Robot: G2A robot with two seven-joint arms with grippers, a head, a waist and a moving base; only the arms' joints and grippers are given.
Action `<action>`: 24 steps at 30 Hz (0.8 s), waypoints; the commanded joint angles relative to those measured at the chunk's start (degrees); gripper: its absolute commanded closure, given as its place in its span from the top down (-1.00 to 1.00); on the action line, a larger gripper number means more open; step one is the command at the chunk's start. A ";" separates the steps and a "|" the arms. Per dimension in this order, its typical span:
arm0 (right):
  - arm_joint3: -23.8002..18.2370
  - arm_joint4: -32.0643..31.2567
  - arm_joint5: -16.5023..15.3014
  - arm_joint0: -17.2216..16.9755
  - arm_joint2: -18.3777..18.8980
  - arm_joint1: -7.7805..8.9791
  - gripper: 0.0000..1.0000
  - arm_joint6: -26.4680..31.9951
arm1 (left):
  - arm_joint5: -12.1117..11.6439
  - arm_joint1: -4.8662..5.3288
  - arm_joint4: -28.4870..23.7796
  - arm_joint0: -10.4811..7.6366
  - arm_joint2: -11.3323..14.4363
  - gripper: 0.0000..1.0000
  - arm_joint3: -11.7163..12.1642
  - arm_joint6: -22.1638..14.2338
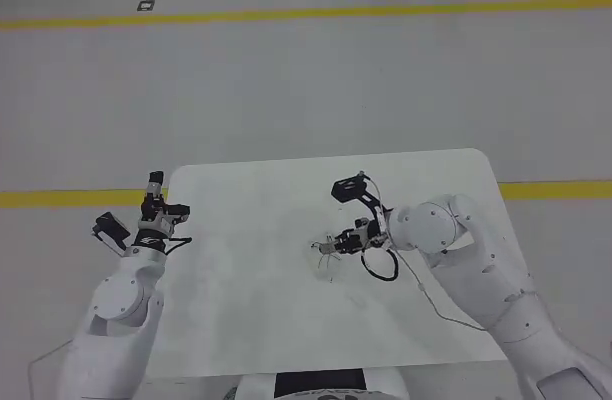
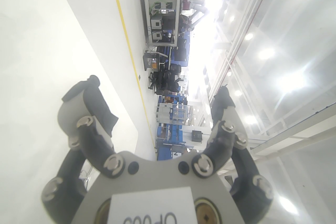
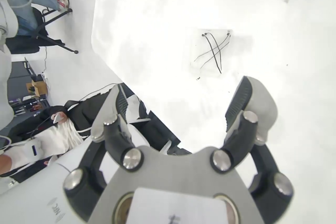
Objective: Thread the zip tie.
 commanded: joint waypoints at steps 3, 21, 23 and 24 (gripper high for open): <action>-0.01 0.05 0.00 -0.05 0.08 0.00 1.00 -0.46 | 0.00 0.00 0.00 0.00 0.00 1.00 0.00 0.00; 8.38 -4.99 9.40 21.88 -28.67 -3.16 1.00 4.72 | 0.00 0.00 0.00 0.00 0.00 1.00 0.00 0.00; 11.44 -2.41 11.54 25.93 -33.41 -3.90 1.00 4.72 | 0.00 0.00 0.00 0.00 0.00 1.00 0.00 0.00; 12.94 -1.22 11.54 27.49 -34.96 -4.21 1.00 4.72 | 0.00 0.00 0.00 0.00 0.00 1.00 0.00 0.00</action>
